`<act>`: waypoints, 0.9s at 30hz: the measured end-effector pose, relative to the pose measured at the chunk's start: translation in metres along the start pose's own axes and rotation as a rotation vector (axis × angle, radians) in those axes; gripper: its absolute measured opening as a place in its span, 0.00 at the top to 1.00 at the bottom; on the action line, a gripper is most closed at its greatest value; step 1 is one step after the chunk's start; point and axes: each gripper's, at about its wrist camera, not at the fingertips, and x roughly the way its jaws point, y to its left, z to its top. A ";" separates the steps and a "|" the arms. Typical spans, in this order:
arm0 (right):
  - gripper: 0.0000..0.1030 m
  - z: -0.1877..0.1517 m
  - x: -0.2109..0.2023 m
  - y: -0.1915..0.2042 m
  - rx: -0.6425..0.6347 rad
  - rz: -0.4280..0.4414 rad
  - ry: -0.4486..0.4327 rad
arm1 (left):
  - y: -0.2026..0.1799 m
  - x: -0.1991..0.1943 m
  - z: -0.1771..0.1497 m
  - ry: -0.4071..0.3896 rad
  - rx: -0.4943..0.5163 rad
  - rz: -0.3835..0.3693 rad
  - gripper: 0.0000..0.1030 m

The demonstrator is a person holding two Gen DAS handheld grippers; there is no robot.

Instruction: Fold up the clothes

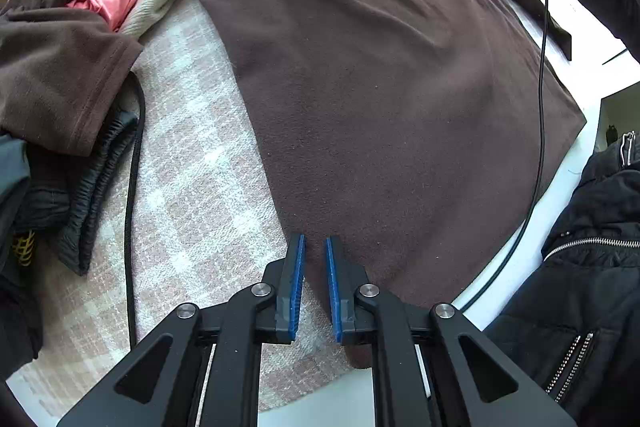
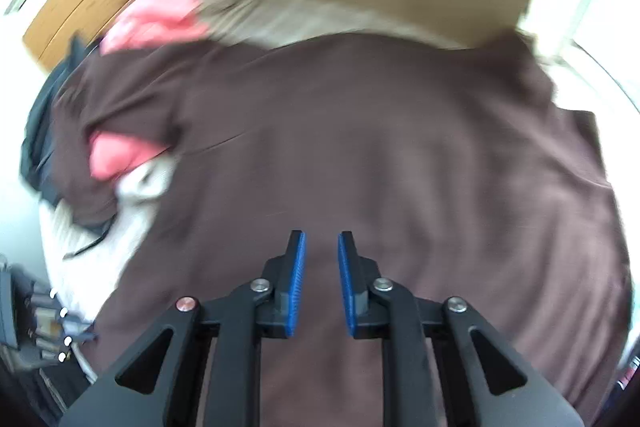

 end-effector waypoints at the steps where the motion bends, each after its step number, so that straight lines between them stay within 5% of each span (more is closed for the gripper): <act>1: 0.83 0.002 0.008 0.008 -0.009 0.044 0.012 | 0.001 -0.001 0.001 0.001 -0.001 0.000 0.90; 3: 0.83 0.009 0.027 0.020 -0.062 0.010 0.034 | 0.002 -0.004 0.003 -0.002 -0.004 0.004 0.90; 7: 0.91 0.027 0.028 -0.004 -0.041 -0.230 -0.013 | 0.003 -0.012 0.005 -0.006 0.004 0.015 0.89; 8: 0.87 0.032 0.027 -0.013 -0.008 -0.287 -0.020 | 0.005 -0.014 0.006 -0.007 0.000 0.012 0.89; 15: 0.77 0.032 0.014 0.016 0.005 -0.151 -0.034 | 0.044 -0.038 0.023 0.004 -0.147 -0.013 0.85; 20: 0.68 0.032 0.015 0.066 -0.024 0.061 -0.023 | 0.092 -0.082 0.050 -0.081 -0.238 0.125 0.68; 23: 0.66 0.041 0.016 0.098 -0.107 0.021 -0.036 | 0.101 -0.105 0.073 -0.143 -0.230 0.182 0.67; 27: 0.65 0.053 0.018 0.117 -0.142 0.001 -0.022 | 0.115 -0.126 0.048 -0.216 -0.184 0.244 0.54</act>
